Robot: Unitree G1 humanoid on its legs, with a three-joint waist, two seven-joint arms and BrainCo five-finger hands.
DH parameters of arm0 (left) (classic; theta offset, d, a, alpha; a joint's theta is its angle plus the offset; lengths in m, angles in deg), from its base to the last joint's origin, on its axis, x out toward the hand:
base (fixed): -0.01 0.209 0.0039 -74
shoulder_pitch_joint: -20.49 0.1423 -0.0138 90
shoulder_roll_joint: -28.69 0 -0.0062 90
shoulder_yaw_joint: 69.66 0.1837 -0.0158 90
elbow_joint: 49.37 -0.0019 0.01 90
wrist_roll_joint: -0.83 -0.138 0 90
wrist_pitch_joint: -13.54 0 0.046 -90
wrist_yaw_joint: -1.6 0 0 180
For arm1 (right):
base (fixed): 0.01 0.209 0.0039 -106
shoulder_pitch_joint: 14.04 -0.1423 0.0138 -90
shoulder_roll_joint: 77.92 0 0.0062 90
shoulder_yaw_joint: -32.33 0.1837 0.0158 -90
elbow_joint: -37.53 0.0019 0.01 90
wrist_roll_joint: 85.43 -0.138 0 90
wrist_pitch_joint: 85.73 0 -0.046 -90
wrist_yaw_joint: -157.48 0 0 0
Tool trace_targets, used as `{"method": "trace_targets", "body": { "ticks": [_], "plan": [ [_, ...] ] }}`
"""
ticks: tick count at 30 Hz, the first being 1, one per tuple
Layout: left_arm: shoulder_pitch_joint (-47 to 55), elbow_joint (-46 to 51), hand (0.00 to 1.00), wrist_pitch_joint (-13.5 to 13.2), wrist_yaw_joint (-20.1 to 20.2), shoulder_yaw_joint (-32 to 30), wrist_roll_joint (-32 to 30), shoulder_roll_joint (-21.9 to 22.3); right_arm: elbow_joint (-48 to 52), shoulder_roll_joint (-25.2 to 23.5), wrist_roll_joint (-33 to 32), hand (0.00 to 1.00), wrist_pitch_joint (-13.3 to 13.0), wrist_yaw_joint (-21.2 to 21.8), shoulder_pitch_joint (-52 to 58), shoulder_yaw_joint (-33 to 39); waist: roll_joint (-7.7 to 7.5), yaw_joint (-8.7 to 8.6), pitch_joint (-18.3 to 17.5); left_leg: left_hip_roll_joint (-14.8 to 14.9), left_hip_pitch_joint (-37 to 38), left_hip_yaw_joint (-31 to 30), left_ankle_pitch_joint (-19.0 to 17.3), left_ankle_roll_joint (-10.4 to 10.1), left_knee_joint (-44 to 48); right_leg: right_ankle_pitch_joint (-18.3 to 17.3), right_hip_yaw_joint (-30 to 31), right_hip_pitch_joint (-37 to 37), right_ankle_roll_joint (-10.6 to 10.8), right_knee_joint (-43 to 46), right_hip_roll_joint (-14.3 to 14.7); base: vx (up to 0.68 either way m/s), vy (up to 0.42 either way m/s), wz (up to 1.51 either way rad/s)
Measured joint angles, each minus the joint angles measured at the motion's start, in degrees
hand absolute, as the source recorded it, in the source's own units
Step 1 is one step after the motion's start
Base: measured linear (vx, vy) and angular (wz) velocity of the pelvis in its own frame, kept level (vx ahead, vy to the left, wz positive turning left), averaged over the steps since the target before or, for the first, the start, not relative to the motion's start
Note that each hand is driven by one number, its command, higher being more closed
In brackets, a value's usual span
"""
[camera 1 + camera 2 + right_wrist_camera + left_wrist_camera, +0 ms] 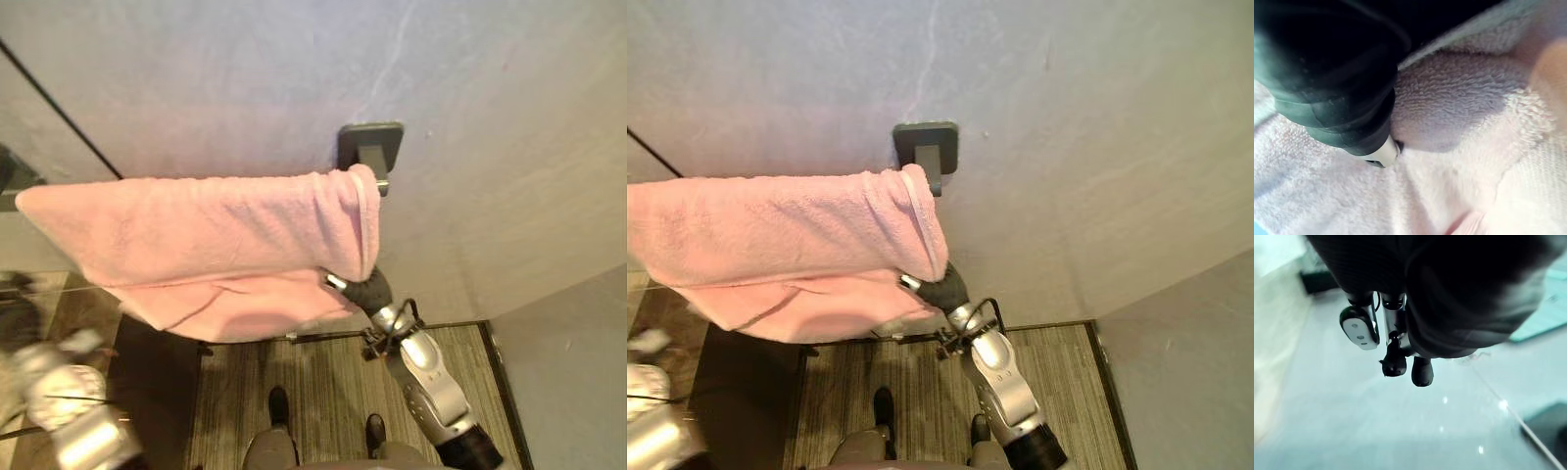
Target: Organize washtable
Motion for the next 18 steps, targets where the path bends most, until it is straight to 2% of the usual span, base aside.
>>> {"method": "trace_targets", "body": {
  "ticks": [8, 13, 14, 18],
  "plan": [
    [-0.91, -3.58, 1.00, -0.36, -0.85, 0.80, 0.03, 1.63, -0.19, 0.52, 0.05, 1.00, -0.02, -0.07, 1.59, 1.30, -0.85, 0.07, -2.15, -0.37, -0.24, -0.14, 0.02, 0.03, -0.03, 0.56, -0.14, 0.26, 0.17, -0.95, -0.05, 0.00, -0.001, 0.00],
    [-0.89, -4.46, 1.00, -0.38, -0.86, 1.56, 0.05, 1.64, -0.86, 0.55, 0.05, 1.00, -0.02, -0.12, 2.32, 1.34, -0.63, 0.06, -3.61, -0.47, -0.24, -0.27, 0.04, 0.05, -0.26, 0.77, -0.15, 0.27, 0.21, -0.98, -0.12, -0.01, -0.001, 0.00],
    [-0.88, -4.57, 1.00, -0.38, -0.86, 1.59, 0.05, 1.70, -0.87, 0.55, 0.05, 0.00, -0.02, -0.16, 2.64, 1.34, -0.48, 0.06, -4.01, -0.50, -0.24, -0.26, 0.04, 0.06, -0.28, 0.81, -0.14, 0.25, 0.22, -0.98, -0.14, 0.00, 0.000, 0.00],
    [-0.72, -4.71, 1.00, -0.39, -0.92, 1.61, 0.08, 1.92, -1.03, 0.61, 0.05, 0.00, -0.02, -0.33, 3.56, 1.90, -0.10, 0.07, -5.01, -0.53, -0.24, -0.36, 0.05, 0.07, -0.29, 0.83, -0.14, 0.21, 0.20, -0.98, -0.16, 0.00, 0.000, 0.00]
  ]
}}
